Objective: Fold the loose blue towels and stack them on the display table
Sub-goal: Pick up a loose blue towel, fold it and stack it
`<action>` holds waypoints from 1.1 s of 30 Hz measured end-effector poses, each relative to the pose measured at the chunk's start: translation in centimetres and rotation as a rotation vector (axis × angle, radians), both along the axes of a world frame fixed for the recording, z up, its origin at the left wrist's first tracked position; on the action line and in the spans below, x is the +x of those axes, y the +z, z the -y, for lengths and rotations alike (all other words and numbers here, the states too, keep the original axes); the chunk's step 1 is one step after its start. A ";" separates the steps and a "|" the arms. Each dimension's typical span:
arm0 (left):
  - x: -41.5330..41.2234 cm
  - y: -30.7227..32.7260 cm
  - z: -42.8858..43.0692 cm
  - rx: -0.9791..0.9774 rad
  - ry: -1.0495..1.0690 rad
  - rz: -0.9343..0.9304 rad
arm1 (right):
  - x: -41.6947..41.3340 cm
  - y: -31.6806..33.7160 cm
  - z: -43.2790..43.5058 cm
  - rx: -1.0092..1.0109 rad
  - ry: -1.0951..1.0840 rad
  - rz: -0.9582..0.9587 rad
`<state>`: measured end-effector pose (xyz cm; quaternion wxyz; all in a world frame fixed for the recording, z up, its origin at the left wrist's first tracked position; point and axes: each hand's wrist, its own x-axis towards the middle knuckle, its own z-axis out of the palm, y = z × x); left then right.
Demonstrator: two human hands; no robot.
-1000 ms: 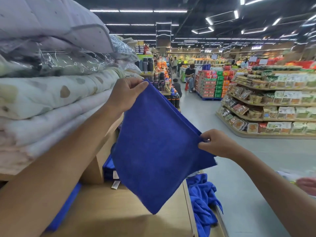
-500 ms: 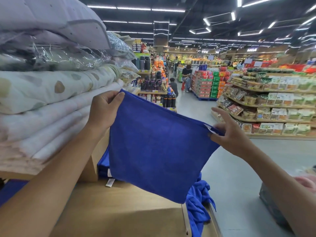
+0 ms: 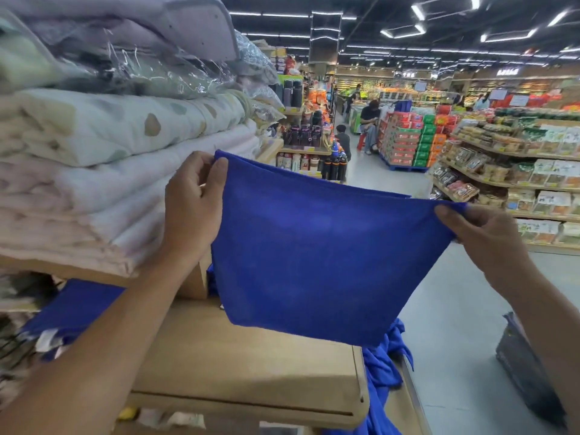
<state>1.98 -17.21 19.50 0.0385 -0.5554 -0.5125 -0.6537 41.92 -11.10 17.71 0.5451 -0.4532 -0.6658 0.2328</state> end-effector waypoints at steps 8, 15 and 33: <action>-1.1 -3.8 8.9 0.347 0.138 -0.119 | 1.4 -1.1 2.6 -0.125 0.255 -0.080; -3.6 -16.5 10.9 -0.035 0.112 -0.172 | -2.9 -12.3 3.3 -0.540 0.261 0.075; -9.0 -24.0 -5.8 -0.885 0.043 0.120 | -12.4 -21.7 -8.4 -0.701 -0.034 0.094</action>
